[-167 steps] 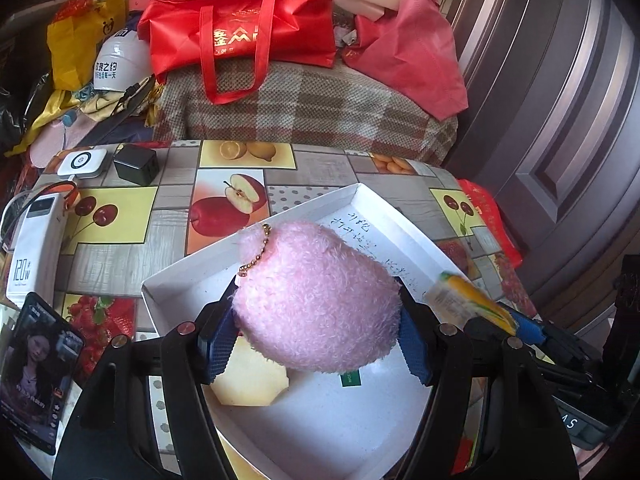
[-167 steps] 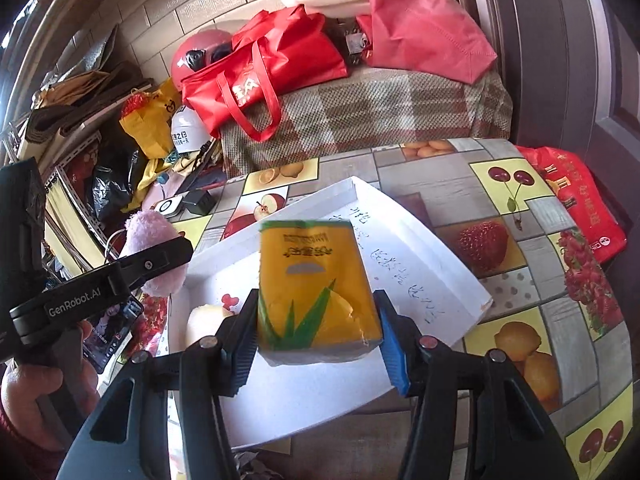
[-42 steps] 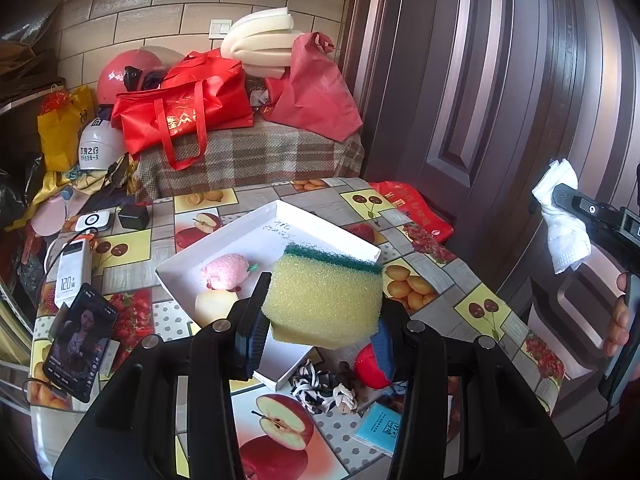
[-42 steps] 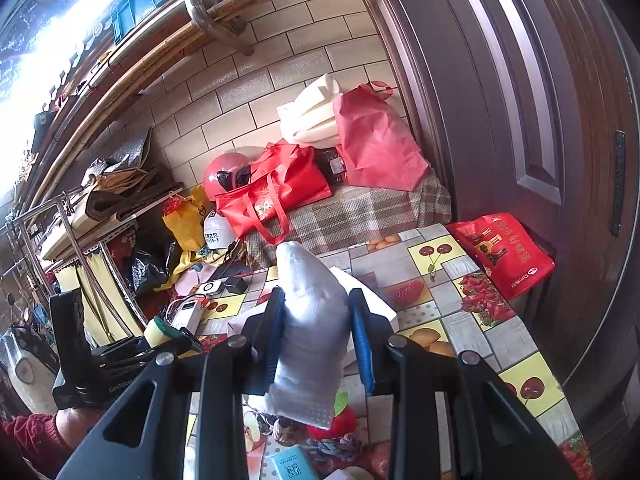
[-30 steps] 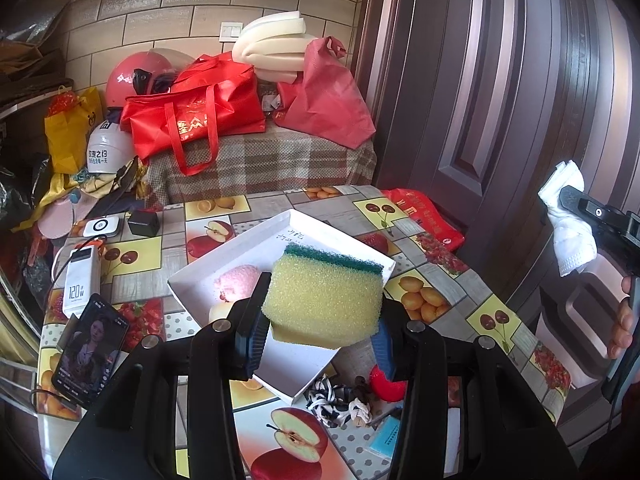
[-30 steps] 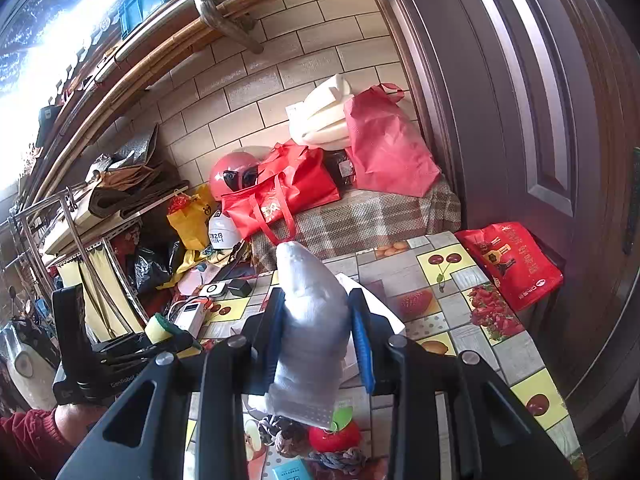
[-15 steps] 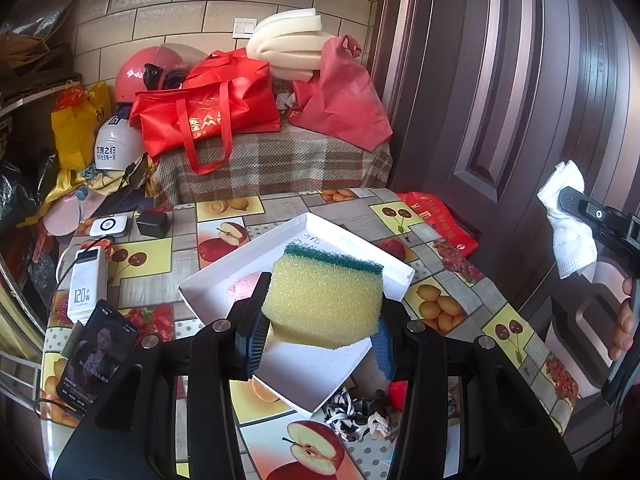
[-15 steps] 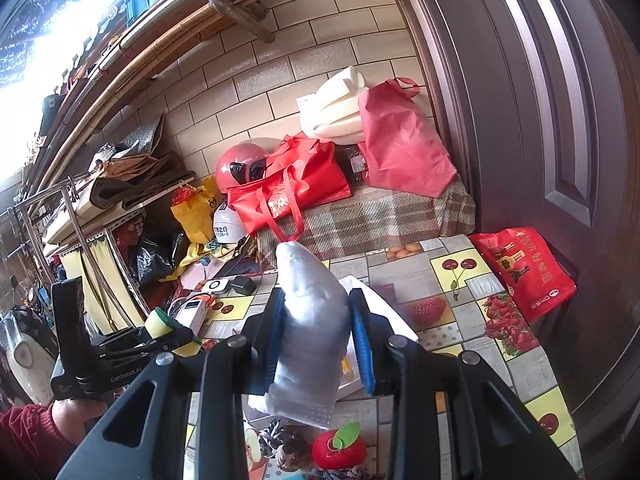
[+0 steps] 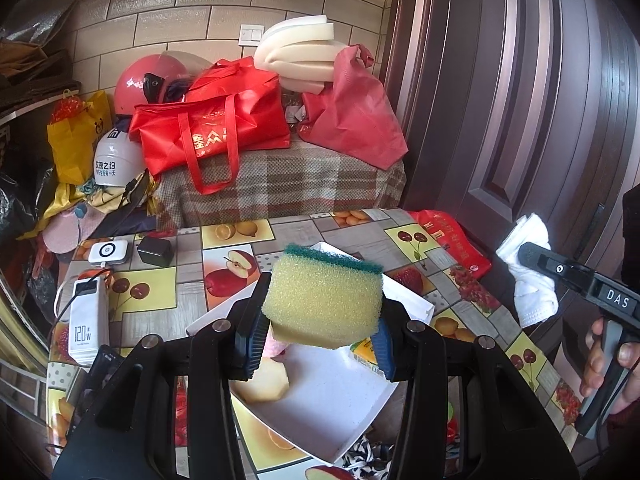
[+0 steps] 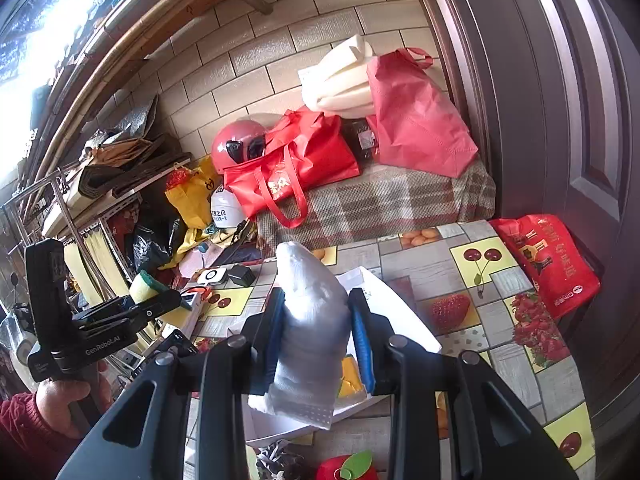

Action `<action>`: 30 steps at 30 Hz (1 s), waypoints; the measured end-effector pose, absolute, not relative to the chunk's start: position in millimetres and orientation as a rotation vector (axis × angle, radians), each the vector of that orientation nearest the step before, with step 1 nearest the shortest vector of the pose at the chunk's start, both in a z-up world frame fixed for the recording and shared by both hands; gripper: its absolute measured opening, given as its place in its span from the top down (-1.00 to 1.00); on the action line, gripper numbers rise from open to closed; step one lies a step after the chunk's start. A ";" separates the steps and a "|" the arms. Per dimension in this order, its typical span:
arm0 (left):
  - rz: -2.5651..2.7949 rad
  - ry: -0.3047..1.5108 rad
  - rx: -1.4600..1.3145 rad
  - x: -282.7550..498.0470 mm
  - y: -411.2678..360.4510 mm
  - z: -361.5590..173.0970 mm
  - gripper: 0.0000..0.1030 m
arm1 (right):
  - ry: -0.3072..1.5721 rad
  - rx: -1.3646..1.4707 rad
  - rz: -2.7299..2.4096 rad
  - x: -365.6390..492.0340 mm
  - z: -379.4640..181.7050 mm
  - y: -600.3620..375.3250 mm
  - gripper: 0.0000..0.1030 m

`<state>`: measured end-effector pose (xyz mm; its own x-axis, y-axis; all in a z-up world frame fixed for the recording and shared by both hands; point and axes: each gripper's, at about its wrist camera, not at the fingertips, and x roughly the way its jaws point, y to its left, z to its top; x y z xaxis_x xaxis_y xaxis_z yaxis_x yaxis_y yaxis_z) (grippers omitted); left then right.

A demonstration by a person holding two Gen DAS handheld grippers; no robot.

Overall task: Organize soft objects
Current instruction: 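Lift and carry the sponge and white cloth over the white tray with both tools, then open both tools to drop the sponge and white cloth into the tray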

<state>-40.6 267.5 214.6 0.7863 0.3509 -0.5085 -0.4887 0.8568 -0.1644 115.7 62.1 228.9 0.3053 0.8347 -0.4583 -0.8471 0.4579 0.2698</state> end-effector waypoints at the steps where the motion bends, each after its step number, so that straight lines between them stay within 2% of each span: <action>1: 0.456 0.491 -0.308 -37.8 269.2 210.5 0.16 | 0.614 -0.024 1.111 119.1 222.2 67.5 0.40; 14: 0.484 0.623 -0.423 -22.4 296.4 139.0 0.16 | 0.933 -0.191 0.973 156.7 94.0 130.2 0.40; 24: 0.488 0.657 -0.476 10.4 318.9 121.4 0.16 | 0.915 -0.135 1.050 152.4 99.7 193.8 0.34; 26: 0.488 0.660 -0.498 15.3 320.4 117.3 0.10 | 0.892 -0.127 1.019 156.7 104.7 193.2 0.00; 27: 0.478 0.661 -0.508 17.4 320.4 115.7 -0.10 | 0.887 -0.115 1.007 159.6 106.6 191.7 -0.59; 28: 0.474 0.660 -0.508 19.2 319.3 115.0 -0.62 | 0.877 -0.097 0.997 162.1 108.8 187.8 -0.91; 29: 0.481 0.660 -0.496 20.4 316.3 114.8 -0.88 | 0.865 -0.083 0.990 164.0 111.1 183.1 -0.98; 30: 0.492 0.657 -0.481 19.8 313.4 115.2 -0.99 | 0.855 -0.076 0.988 164.5 112.8 178.1 -1.00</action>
